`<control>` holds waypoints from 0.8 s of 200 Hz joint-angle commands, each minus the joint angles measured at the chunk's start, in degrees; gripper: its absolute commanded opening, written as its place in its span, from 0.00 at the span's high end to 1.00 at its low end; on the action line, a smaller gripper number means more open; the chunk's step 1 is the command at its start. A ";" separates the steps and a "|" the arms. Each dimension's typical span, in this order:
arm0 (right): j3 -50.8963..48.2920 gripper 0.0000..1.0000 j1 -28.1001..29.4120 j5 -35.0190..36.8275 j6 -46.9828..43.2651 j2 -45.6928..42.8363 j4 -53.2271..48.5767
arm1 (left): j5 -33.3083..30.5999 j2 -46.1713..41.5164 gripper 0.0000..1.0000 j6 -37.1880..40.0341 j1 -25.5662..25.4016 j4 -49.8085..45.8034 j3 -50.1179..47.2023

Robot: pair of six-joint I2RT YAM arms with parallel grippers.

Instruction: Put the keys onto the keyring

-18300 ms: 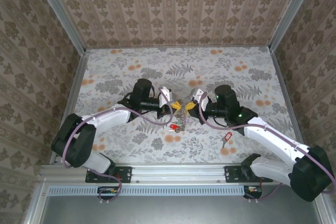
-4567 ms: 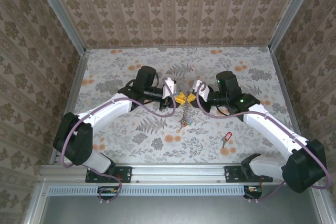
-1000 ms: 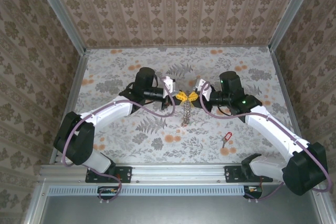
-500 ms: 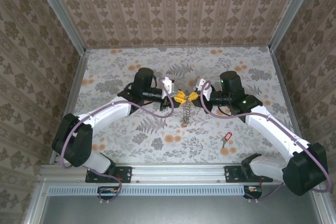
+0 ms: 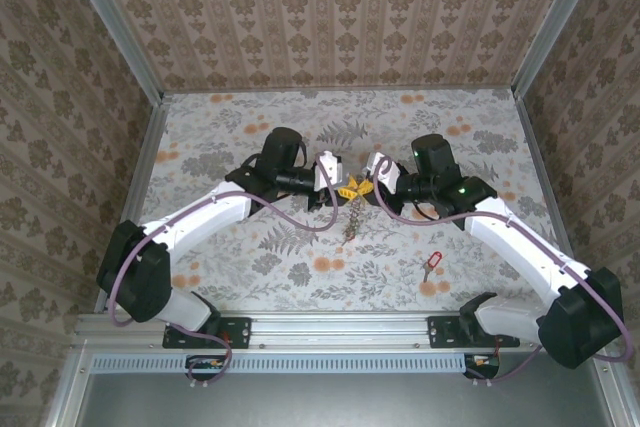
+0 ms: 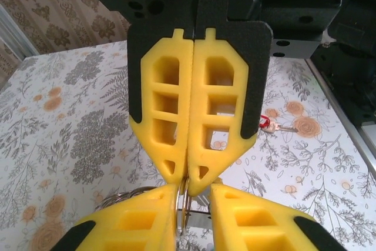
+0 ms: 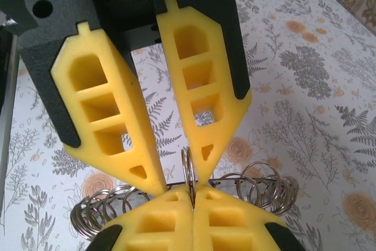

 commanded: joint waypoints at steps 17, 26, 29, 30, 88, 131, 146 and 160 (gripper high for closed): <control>2.70 1.00 0.63 1.32 -1.82 0.21 -1.69 | -1.73 0.01 0.93 4.32 -0.87 -5.02 3.29; 2.78 1.00 0.71 1.49 -1.97 0.22 -1.94 | -2.00 0.10 0.99 4.89 -1.02 -6.00 3.56; 2.86 1.00 0.72 1.58 -1.97 0.22 -2.05 | -2.02 0.12 1.00 5.01 -1.02 -6.33 3.74; 2.84 1.00 0.72 1.59 -1.99 0.22 -2.13 | -2.02 0.08 1.00 5.05 -1.02 -6.43 3.75; -2.51 0.88 -0.48 0.22 -0.08 -1.35 5.90 | 5.25 -0.28 1.00 -2.33 0.91 3.22 0.56; -8.28 0.86 -2.51 -6.43 9.47 -0.68 20.67 | 10.91 -0.40 1.00 -10.18 1.97 15.96 -2.78; -9.50 0.85 -2.68 -6.81 10.62 -0.30 23.88 | 11.88 -0.16 1.00 -11.60 2.21 18.17 -3.39; -9.66 0.86 -2.87 -6.98 10.97 0.21 24.64 | 12.42 -0.17 1.00 -12.91 2.36 20.23 -4.04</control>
